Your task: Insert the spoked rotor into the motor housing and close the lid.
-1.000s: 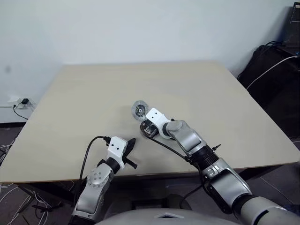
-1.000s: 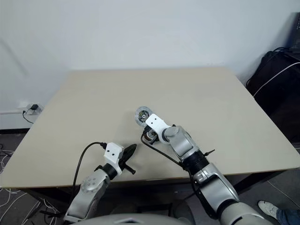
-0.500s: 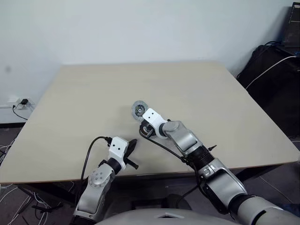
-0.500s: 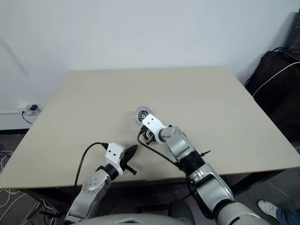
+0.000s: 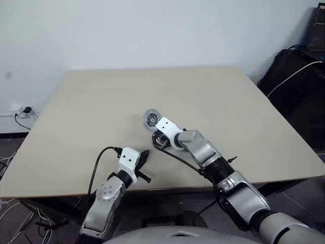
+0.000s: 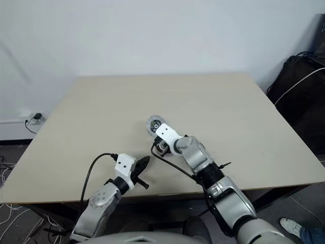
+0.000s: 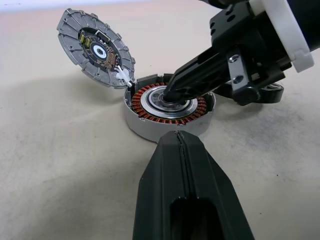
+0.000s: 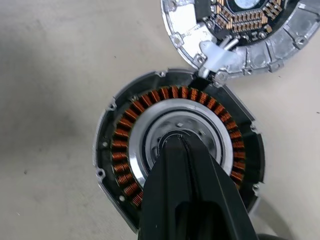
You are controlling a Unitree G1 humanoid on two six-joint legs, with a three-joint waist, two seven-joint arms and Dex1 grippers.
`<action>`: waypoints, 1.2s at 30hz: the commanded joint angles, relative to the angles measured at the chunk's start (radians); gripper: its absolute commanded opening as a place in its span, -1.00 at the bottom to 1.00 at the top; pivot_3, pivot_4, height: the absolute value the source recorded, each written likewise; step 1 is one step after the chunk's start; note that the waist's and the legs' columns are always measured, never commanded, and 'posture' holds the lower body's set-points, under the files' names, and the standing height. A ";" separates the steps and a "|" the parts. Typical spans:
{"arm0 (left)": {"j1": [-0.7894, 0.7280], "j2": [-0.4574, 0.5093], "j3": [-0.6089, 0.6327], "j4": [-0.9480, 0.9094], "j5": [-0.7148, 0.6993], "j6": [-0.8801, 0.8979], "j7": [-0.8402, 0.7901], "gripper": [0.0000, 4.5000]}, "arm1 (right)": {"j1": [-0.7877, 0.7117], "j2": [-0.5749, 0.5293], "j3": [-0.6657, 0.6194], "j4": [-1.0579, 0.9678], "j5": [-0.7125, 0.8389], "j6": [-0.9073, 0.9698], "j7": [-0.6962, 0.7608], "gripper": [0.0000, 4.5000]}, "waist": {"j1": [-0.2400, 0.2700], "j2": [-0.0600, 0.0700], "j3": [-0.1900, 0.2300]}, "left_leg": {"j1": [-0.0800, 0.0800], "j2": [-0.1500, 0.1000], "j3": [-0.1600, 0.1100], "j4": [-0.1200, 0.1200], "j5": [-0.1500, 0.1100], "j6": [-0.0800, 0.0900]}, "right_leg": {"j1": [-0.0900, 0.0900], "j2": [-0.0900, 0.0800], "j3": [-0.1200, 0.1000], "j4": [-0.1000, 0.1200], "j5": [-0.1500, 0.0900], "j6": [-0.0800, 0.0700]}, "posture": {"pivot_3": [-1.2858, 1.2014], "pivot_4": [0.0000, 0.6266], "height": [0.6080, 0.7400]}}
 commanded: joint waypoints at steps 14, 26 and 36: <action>-0.014 -0.003 -0.007 -0.067 -0.011 0.020 0.000 -1.00 | 0.010 0.029 -0.032 0.054 -0.011 -0.016 -0.008 -0.99 | -0.001 0.000 0.000 | 0.000 0.000 0.000 -0.002 0.000 0.000 | -0.001 0.000 0.000 0.000 0.000 -0.001 | 0.03 -1.00 1.00; -0.032 -0.002 0.002 -0.020 -0.015 -0.001 -0.013 -1.00 | 0.042 -0.005 0.005 0.008 -0.025 0.011 0.037 -0.99 | 0.001 0.000 0.000 | 0.000 0.000 -0.001 -0.004 0.000 0.000 | -0.001 -0.001 -0.001 -0.002 -0.001 -0.001 | 0.03 -1.00 1.00; -0.021 -0.011 -0.011 -0.022 -0.005 -0.010 -0.005 -1.00 | 0.049 -0.024 -0.013 -0.061 -0.029 -0.007 0.029 -0.99 | 0.002 0.000 0.000 | 0.000 0.000 -0.001 -0.007 0.000 0.000 | -0.002 -0.001 -0.001 -0.003 -0.001 -0.002 | 0.03 -1.00 1.00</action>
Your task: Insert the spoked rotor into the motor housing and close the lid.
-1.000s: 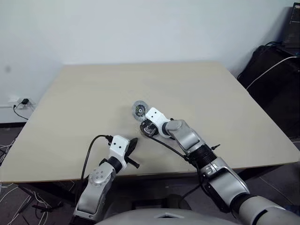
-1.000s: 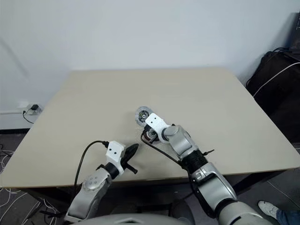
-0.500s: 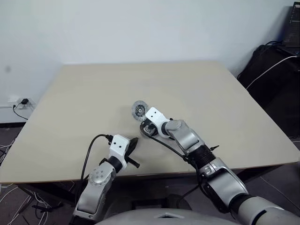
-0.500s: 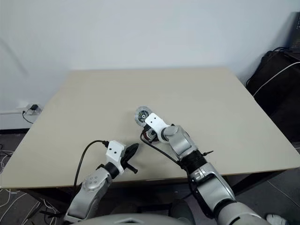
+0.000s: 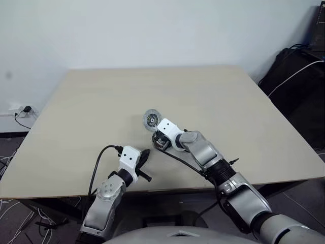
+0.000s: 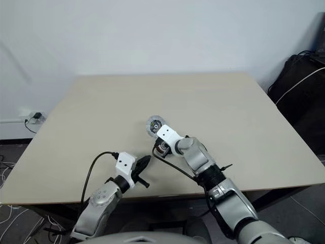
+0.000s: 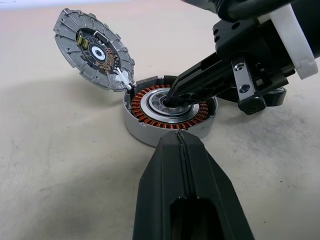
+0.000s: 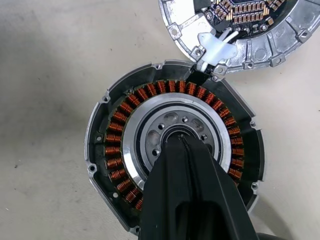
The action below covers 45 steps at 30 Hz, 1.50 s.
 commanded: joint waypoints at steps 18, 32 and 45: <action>-0.010 0.007 -0.005 -0.057 -0.017 0.009 -0.003 -1.00 | 0.331 -0.125 -0.372 -0.527 0.145 0.005 -0.086 -0.43 | 0.027 0.000 0.002 | -0.011 0.000 -0.001 0.001 0.002 -0.003 | -0.002 0.002 -0.001 -0.007 0.001 0.002 | 0.03 -1.00 1.00; -0.023 0.026 -0.007 -0.017 -0.035 0.012 -0.026 -1.00 | 0.521 0.062 -0.813 -0.694 0.392 0.254 -0.293 0.99 | 0.029 0.002 0.002 | -0.010 0.000 0.000 0.001 0.002 0.002 | 0.000 0.006 0.000 -0.011 0.003 0.005 | 0.03 -1.00 1.00; -0.023 0.019 -0.009 0.065 -0.031 -0.044 -0.042 -1.00 | 0.315 0.352 -1.255 -0.605 0.722 0.720 -0.400 0.99 | 0.027 0.006 0.001 | -0.010 0.000 0.000 0.001 0.005 0.004 | 0.001 0.010 0.002 -0.010 0.006 0.005 | 0.03 -1.00 1.00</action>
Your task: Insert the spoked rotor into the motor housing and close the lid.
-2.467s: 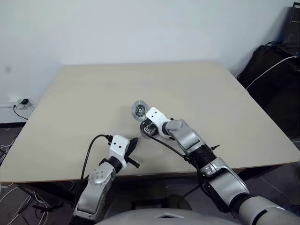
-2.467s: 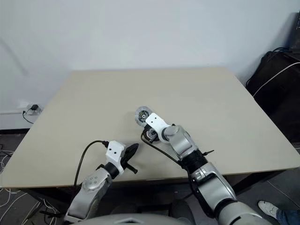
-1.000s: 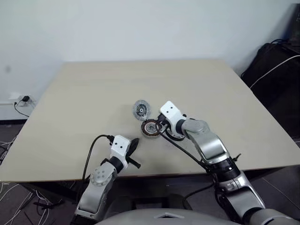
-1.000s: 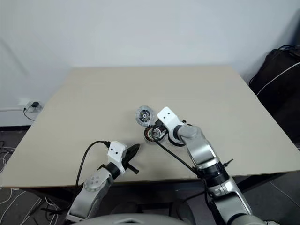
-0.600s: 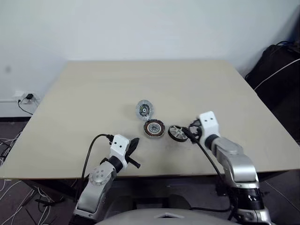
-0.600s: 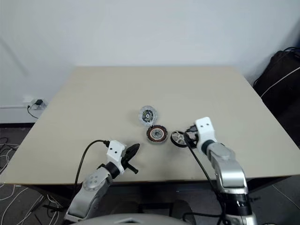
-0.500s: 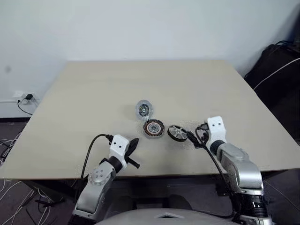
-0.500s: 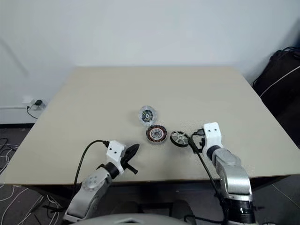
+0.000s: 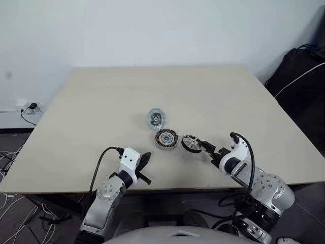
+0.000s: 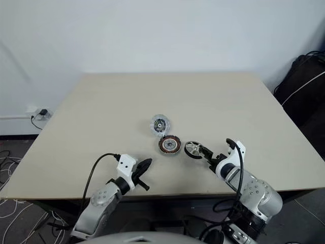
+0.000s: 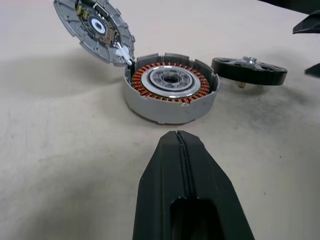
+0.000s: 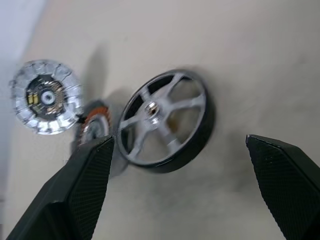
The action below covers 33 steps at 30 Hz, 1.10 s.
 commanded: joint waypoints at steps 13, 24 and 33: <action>0.000 -0.004 -0.013 -0.086 -0.011 0.000 -0.006 -1.00 | -0.071 0.095 -0.129 0.190 0.276 -0.127 -0.116 0.99 | -0.010 0.003 -0.001 | 0.001 0.000 0.001 0.000 0.001 0.000 | 0.000 0.001 0.001 0.001 0.000 0.000 | 0.03 -1.00 1.00; -0.011 0.004 -0.012 -0.189 -0.015 0.089 0.003 -1.00 | -0.039 0.089 0.006 0.276 0.416 -0.236 -0.212 0.99 | -0.020 0.003 -0.001 | 0.001 0.000 0.001 0.000 0.001 0.001 | 0.000 0.002 0.002 0.001 0.001 0.001 | 0.03 -1.00 1.00; -0.012 0.010 -0.003 -0.223 -0.016 0.125 0.013 -1.00 | -0.023 0.050 0.064 0.334 0.471 -0.300 -0.239 0.99 | -0.028 0.004 -0.001 | 0.001 0.000 0.002 0.000 0.002 0.001 | 0.000 0.002 0.003 0.001 0.003 0.005 | 0.03 -1.00 1.00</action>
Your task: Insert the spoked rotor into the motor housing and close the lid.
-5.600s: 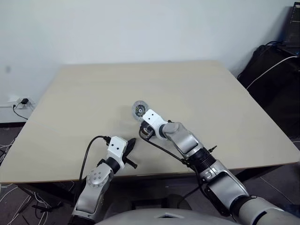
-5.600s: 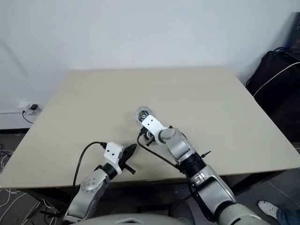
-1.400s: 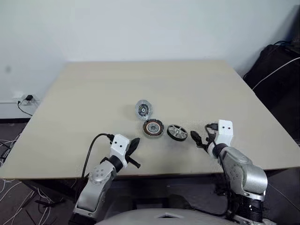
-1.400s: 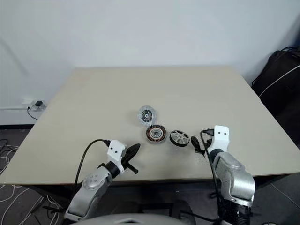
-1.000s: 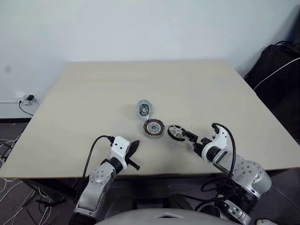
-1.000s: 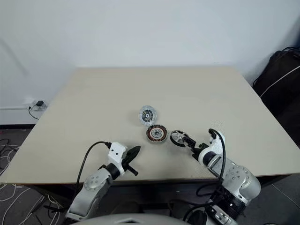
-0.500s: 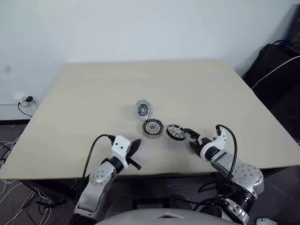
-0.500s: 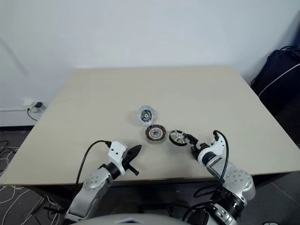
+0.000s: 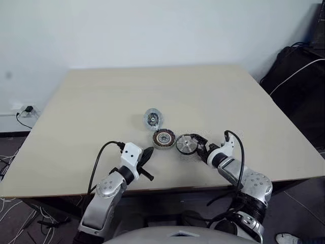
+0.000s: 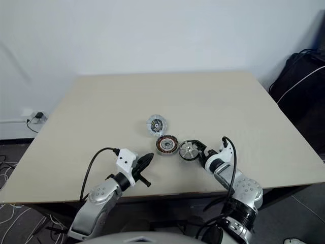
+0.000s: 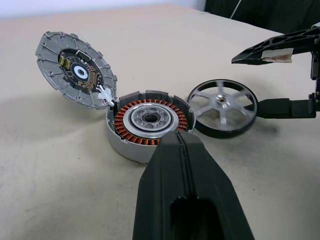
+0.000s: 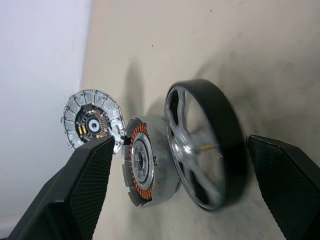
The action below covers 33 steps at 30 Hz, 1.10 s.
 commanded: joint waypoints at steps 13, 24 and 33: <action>-0.020 0.001 0.002 -0.016 -0.007 -0.016 0.006 -1.00 | 0.033 0.009 0.075 0.038 0.050 -0.077 -0.029 -0.44 | -0.001 0.000 0.000 | 0.000 0.000 0.000 0.000 0.000 0.000 | 0.000 0.000 0.001 0.000 0.000 0.000 | 0.03 -1.00 1.00; -0.030 -0.001 0.010 0.100 -0.006 -0.103 -0.009 -1.00 | 0.050 0.003 0.086 0.002 0.132 -0.117 0.007 -0.82 | -0.002 0.001 0.000 | 0.000 0.000 0.000 0.000 0.000 0.000 | 0.000 0.000 0.001 0.000 0.000 -0.001 | 0.03 -1.00 1.00; -0.027 -0.002 0.017 0.173 -0.006 -0.177 -0.025 -1.00 | 0.024 0.038 0.184 -0.053 0.231 -0.196 0.061 -0.82 | -0.004 0.001 0.000 | 0.000 0.001 0.001 0.000 0.000 0.000 | 0.000 0.000 0.001 0.000 0.001 0.001 | 0.03 -1.00 1.00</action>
